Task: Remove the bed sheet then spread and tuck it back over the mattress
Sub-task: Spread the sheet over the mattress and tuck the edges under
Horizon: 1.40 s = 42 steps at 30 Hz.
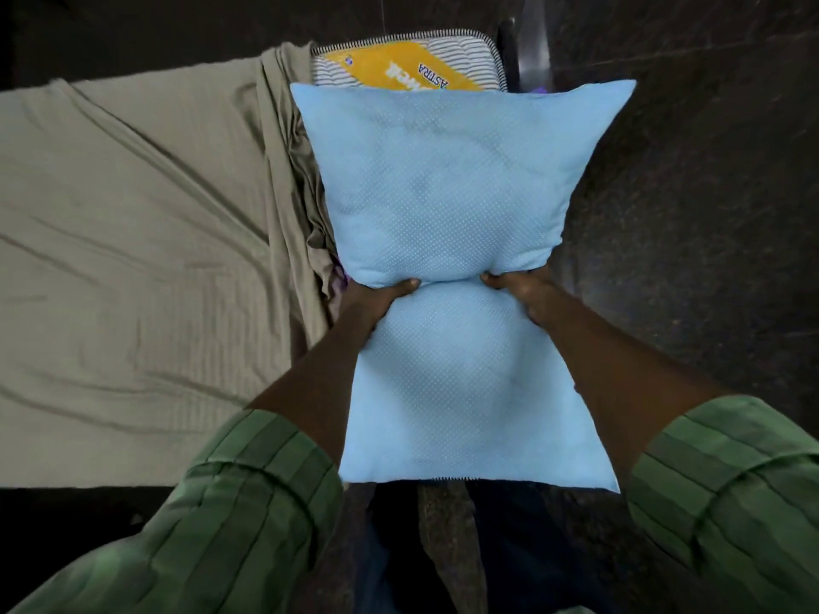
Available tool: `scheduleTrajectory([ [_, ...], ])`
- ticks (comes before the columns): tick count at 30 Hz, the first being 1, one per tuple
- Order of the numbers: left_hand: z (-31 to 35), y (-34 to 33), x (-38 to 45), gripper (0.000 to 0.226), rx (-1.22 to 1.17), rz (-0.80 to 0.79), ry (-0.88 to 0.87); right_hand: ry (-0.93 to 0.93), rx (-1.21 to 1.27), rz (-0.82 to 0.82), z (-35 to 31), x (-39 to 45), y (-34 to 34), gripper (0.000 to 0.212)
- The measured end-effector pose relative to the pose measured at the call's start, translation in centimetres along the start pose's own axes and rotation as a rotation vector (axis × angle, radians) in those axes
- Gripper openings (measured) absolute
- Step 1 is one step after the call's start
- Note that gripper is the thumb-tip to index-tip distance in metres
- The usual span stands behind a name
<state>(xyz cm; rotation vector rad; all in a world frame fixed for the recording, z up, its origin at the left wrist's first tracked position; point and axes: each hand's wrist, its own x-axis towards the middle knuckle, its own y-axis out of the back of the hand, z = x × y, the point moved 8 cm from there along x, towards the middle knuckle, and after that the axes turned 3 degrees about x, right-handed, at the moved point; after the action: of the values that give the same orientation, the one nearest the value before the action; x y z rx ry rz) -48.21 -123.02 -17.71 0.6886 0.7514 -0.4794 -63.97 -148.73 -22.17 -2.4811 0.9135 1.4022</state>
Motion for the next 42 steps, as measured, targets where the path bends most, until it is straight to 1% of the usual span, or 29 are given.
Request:
scheduleTrajectory([
  [1, -0.1, 0.1, -0.1, 0.107, 0.019, 0.005, 0.017, 0.01, 0.011, -0.018, 0.0, -0.1, -0.1, 0.137],
  [4, 0.0, 1.4, -0.4, 0.123, -0.006, 0.026, 0.035, 0.005, 0.02, -0.058, -2.2, -3.6, -0.6, 0.103],
  [5, 0.4, 2.0, -1.0, 0.124, -0.02, 0.023, 0.034, 0.001, 0.023, -0.07, -2.7, -4.4, -0.5, 0.099],
  [7, 1.0, 3.0, -1.7, 0.115, -0.032, 0.032, 0.028, 0.008, 0.025, -0.089, -4.1, -6.5, -0.5, 0.095],
  [8, 1.4, 3.4, -2.2, 0.115, -0.051, 0.02, 0.017, 0.025, 0.04, -0.089, -4.7, -7.4, -0.3, 0.093],
  [11, 2.4, 5.1, -3.9, 0.139, -0.103, 0.015, -0.019, 0.058, 0.088, -0.071, -6.7, -11.0, -0.2, 0.094],
  [12, 3.1, 5.8, -5.0, 0.135, -0.119, 0.014, -0.043, 0.071, 0.098, -0.069, -7.5, -12.3, -0.2, 0.093],
  [15, 5.1, 8.4, -8.1, 0.098, -0.151, 0.003, -0.114, 0.112, 0.125, -0.085, -9.0, -15.8, -1.4, 0.095],
  [18, 6.2, 11.3, -10.4, 0.084, -0.165, -0.032, -0.167, 0.164, 0.128, -0.05, -10.2, -19.3, -2.2, 0.112],
  [19, 6.4, 13.0, -11.4, 0.079, -0.191, -0.051, -0.161, 0.187, 0.122, -0.059, -11.2, -21.3, -3.2, 0.113],
  [21, 6.1, 16.5, -13.1, 0.072, -0.231, -0.087, -0.128, 0.229, 0.133, -0.084, -12.4, -23.3, -5.5, 0.095],
  [22, 6.0, 18.5, -13.6, 0.073, -0.239, -0.093, -0.132, 0.238, 0.142, -0.102, -13.0, -24.1, -7.1, 0.084],
  [23, 5.9, 20.4, -14.1, 0.074, -0.235, -0.092, -0.134, 0.248, 0.13, -0.112, -13.7, -25.3, -8.7, 0.082],
  [25, 5.2, 25.3, -14.4, 0.08, -0.237, -0.078, -0.152, 0.261, 0.102, -0.094, -14.6, -26.0, -13.1, 0.104],
  [26, 4.3, 28.5, -14.6, 0.087, -0.235, -0.049, -0.161, 0.288, 0.089, -0.096, -15.0, -26.4, -15.8, 0.116],
  [27, 3.6, 31.6, -14.8, 0.099, -0.208, -0.007, -0.163, 0.308, 0.088, -0.114, -15.3, -26.2, -18.5, 0.122],
  [28, 2.9, 34.2, -14.7, 0.115, -0.175, 0.036, -0.162, 0.312, 0.093, -0.131, -15.7, -26.5, -21.0, 0.124],
  [29, 2.0, 37.5, -14.4, 0.124, -0.142, 0.073, -0.164, 0.313, 0.092, -0.161, -16.4, -28.1, -24.3, 0.121],
  [31, 0.9, 43.5, -13.9, 0.116, -0.091, 0.132, -0.169, 0.337, 0.107, -0.21, -17.6, -29.5, -30.5, 0.115],
  [33, 0.0, 48.7, -12.9, 0.108, -0.049, 0.187, -0.141, 0.37, 0.119, -0.242, -19.1, -30.1, -35.8, 0.118],
  [34, -0.6, 51.7, -12.6, 0.112, -0.046, 0.215, -0.145, 0.381, 0.117, -0.254, -19.6, -30.0, -38.9, 0.124],
  [35, -1.0, 54.4, -11.9, 0.122, -0.047, 0.264, -0.161, 0.384, 0.106, -0.27, -20.0, -30.2, -41.4, 0.128],
  [36, -1.8, 57.5, -11.0, 0.131, -0.053, 0.33, -0.171, 0.391, 0.096, -0.301, -20.5, -30.6, -44.6, 0.125],
  [37, -2.5, 59.9, -10.0, 0.136, -0.035, 0.391, -0.163, 0.385, 0.071, -0.297, -20.6, -30.5, -46.9, 0.118],
  [38, -3.4, 61.6, -8.7, 0.133, 0.015, 0.429, -0.138, 0.399, 0.013, -0.274, -20.7, -30.1, -48.8, 0.112],
  [39, -4.2, 62.7, -7.8, 0.127, 0.111, 0.438, -0.108, 0.419, -0.108, -0.23, -20.4, -29.7, -50.8, 0.111],
  [40, -4.8, 62.8, -7.2, 0.119, 0.262, 0.419, -0.083, 0.449, -0.254, -0.209, -19.9, -29.0, -52.7, 0.111],
  [41, -5.5, 62.1, -6.5, 0.111, 0.422, 0.367, -0.081, 0.485, -0.419, -0.209, -19.4, -28.8, -54.5, 0.111],
  [42, -6.4, 60.6, -5.9, 0.107, 0.547, 0.272, -0.095, 0.503, -0.564, -0.255, -18.4, -28.3, -56.2, 0.108],
])
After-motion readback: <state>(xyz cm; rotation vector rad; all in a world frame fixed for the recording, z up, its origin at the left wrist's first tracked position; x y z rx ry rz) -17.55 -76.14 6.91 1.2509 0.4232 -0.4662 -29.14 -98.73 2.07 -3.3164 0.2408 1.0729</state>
